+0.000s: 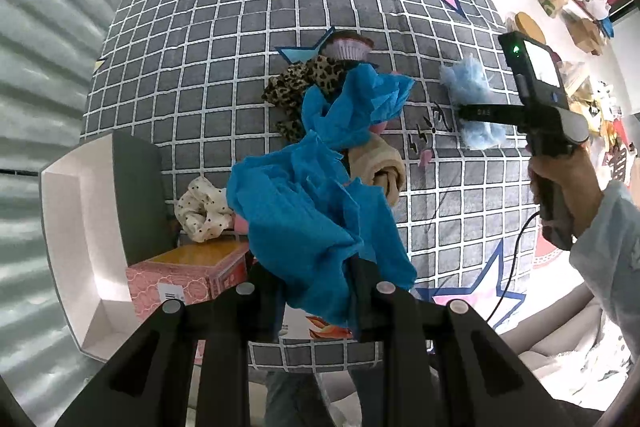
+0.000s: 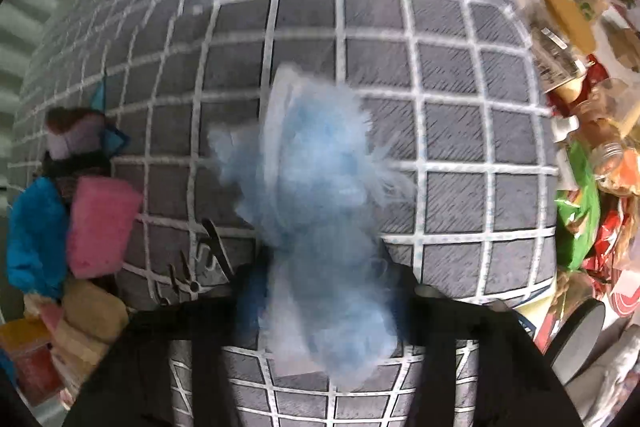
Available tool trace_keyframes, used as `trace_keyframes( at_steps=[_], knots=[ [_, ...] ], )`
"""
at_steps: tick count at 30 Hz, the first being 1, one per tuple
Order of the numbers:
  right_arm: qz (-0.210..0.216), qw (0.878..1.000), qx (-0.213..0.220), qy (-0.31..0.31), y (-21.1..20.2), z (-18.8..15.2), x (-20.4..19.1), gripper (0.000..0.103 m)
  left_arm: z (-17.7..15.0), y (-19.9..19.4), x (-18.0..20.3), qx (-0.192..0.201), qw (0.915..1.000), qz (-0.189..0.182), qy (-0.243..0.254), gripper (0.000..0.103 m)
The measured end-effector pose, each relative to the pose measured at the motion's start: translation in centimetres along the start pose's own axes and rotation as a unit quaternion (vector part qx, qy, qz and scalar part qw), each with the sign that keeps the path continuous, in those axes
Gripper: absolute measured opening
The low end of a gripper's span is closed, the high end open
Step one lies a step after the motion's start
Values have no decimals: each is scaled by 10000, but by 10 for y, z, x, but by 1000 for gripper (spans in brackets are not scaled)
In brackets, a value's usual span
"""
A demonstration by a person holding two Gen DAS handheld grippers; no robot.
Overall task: Organize soft objects
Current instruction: 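Lift the blue cloth with the left tool while the right tool lifts the fluffy boa, then carry both items over the white box and open both tools to drop them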
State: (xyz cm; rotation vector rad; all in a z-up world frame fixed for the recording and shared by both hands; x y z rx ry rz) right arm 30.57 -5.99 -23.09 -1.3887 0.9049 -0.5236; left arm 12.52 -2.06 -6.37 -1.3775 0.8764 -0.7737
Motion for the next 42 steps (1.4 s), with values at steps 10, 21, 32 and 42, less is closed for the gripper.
trace_keyframes(
  at_steps=[10,21,32,42],
  knots=[
    [832,9952,7,511,-49,-38,5,32,10,-7,12,180,9991,-135,357,26],
    [1294,9879,15,857,-103,-116,-25,32,-22,-13,19,280,9934,-391,1044,26],
    [1354,9870,-169,850,-115,-207,-85,32,-92,-22,-12,464,9897,-669,1181,26],
    [1460,9888,-141,289,-134,-256,-161,32,-142,-56,-80,942,9919,-608,602,26]
  ],
)
Point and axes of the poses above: each gripper's, at about its wrist camera, not at the fingertips, and y roughly the way its jaws point, x to its right, z to its top, the point moved 7 cm from there along y, roughly the way its jaws point, and after that the axes turned 9 degrees about y, right-handed, at the moved point
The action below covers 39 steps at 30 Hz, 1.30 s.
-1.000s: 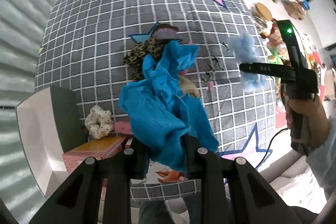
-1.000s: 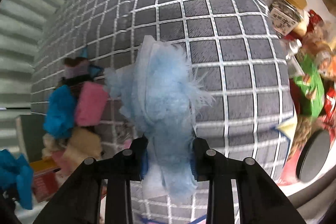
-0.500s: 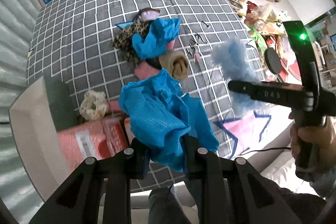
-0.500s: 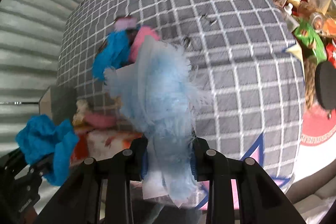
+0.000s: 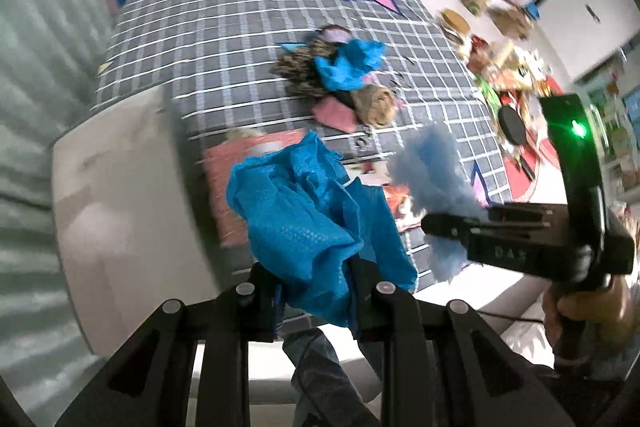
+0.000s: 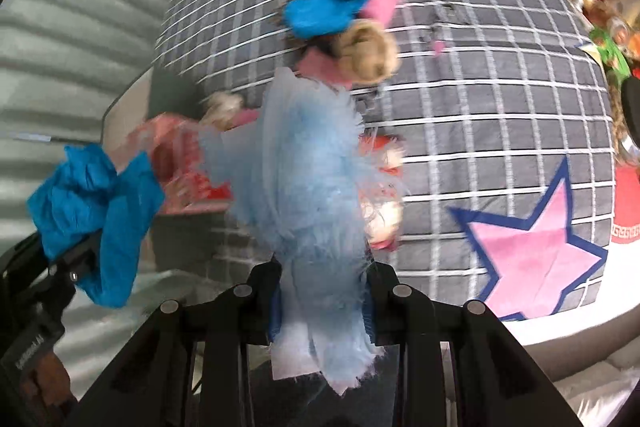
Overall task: Organize soft objects
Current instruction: 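Carry both items over the white box and open both tools to drop them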
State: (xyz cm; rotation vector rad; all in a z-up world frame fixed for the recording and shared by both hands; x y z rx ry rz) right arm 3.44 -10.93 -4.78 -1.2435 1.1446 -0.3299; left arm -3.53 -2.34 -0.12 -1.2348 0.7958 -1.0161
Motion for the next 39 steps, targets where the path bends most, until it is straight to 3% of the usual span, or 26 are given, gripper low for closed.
trace_keyframes(
  at_steps=[5,12,21,28,39],
  knots=[
    [50,9985,48,-547,-2,-14,-48,32,-27,-17,-47,170,9979,226,-587,26],
    [162,9872,120,-1580,-8,-29,-135,32,-71,-40,-118,376,9845,813,-1510,26],
    [342,9760,-119,-2146,25,-36,-214,33,-118,-27,-171,117,9661,1083,-2342,26],
    [269,9738,-259,-2241,58,-36,-247,33,-125,-8,-183,-85,9606,1183,-2514,26],
    [82,9763,-493,-2106,98,-33,-251,33,-137,25,-195,-439,9580,1228,-2553,26]
  ],
)
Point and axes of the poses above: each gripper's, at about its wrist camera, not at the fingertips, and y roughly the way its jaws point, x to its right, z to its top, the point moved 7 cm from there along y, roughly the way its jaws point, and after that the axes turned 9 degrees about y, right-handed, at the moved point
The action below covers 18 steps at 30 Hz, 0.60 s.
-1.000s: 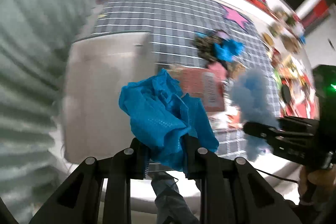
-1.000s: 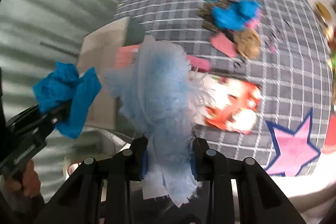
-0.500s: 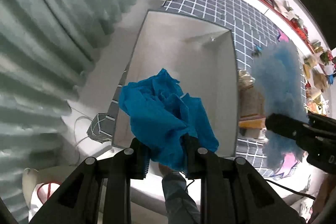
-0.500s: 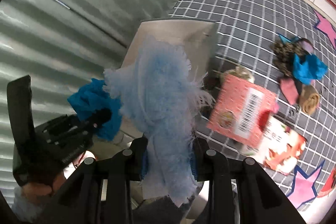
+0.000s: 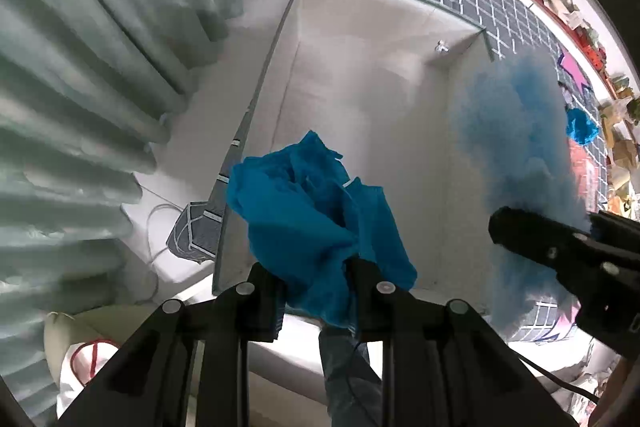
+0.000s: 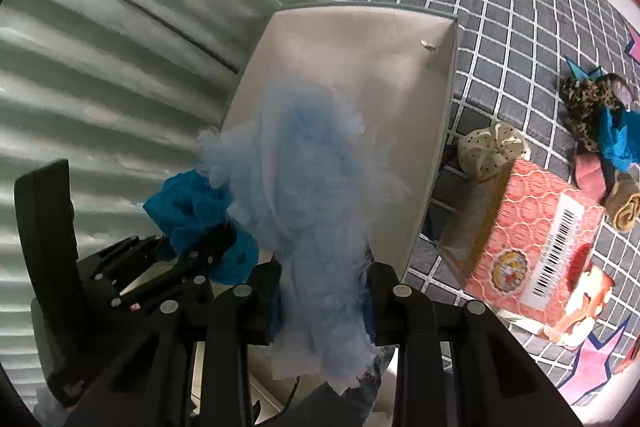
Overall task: Organize soft objects
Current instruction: 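Carry both items over the white box and open both tools to drop them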
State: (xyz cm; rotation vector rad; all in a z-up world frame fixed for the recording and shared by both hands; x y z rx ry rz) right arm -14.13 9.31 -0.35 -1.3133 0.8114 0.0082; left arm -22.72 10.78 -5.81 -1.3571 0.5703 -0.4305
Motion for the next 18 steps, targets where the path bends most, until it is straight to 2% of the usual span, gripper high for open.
trace_keyframes(
  at_steps=[7,14,18],
  knots=[
    [-139,9996,-245,30,32,-1,5,33,-9,24,1,-305,9995,55,80,26],
    [-295,9971,-694,-102,60,-28,10,33,-27,31,8,-531,9983,8,250,26],
    [-212,9961,-852,-78,65,-40,10,33,-35,31,11,-592,9978,10,293,26]
  ],
)
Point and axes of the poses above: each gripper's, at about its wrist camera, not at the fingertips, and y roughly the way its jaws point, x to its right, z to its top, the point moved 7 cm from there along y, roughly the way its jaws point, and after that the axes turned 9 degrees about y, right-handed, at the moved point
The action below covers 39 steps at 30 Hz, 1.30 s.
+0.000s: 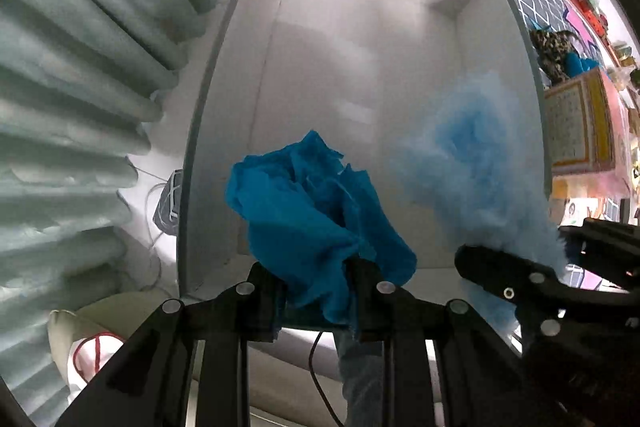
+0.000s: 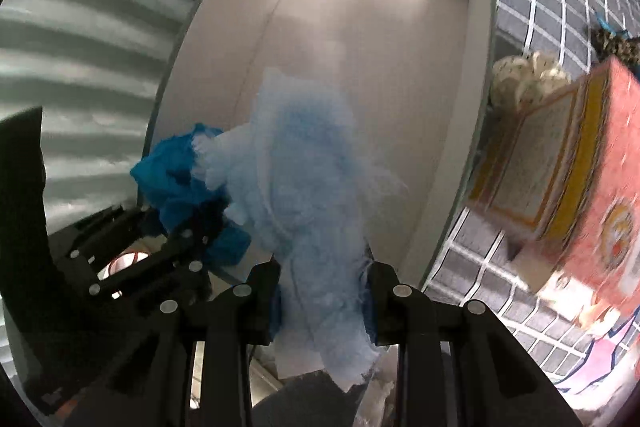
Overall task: Organize soft objects
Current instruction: 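Carry both items over the white box and open both tools to drop them, then withdraw both tools from the white box back toward the pile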
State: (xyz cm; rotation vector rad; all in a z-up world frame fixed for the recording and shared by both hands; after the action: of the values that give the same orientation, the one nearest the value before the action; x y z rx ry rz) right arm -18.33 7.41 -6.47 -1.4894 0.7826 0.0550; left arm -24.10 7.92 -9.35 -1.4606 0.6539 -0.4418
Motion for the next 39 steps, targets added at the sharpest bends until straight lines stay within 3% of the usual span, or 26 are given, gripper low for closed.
trace_keyframes(
  at_steps=[9,18,19,21,22,23,26,28,29,30,31,32,39],
  knots=[
    [69,9996,242,145,-11,21,6,33,9,-8,-2,98,9999,24,-62,27],
    [53,9994,330,80,-13,7,3,33,8,-12,-2,166,9998,55,-36,28],
    [48,9994,342,69,-12,2,0,33,8,-13,-1,185,9998,48,-35,31],
    [60,9992,377,77,-14,3,2,33,9,-16,-1,269,9996,7,-31,58],
    [81,9992,381,76,-16,4,2,33,9,-19,-1,331,9994,24,-18,67],
    [101,9992,388,71,-18,3,2,39,10,-22,-1,403,9992,50,-1,80],
    [89,9983,582,46,-28,1,2,63,12,-32,2,591,9982,-40,58,83],
    [98,9975,694,-15,-35,1,0,70,12,-37,3,656,9976,-231,24,89],
    [107,9970,762,-29,-39,2,-1,81,12,-40,2,687,9972,-304,-18,99],
    [126,9967,808,-24,-42,2,-2,87,13,-44,1,753,9965,-361,-84,103],
    [177,9962,849,-17,-45,2,-3,98,15,-47,0,834,9955,-425,-135,103],
    [293,9954,911,5,-53,3,-4,102,16,-52,-1,910,9945,-489,-186,103],
    [787,9857,1488,3,-118,15,-7,102,44,-91,1,1453,9851,-822,-402,103]
  ],
)
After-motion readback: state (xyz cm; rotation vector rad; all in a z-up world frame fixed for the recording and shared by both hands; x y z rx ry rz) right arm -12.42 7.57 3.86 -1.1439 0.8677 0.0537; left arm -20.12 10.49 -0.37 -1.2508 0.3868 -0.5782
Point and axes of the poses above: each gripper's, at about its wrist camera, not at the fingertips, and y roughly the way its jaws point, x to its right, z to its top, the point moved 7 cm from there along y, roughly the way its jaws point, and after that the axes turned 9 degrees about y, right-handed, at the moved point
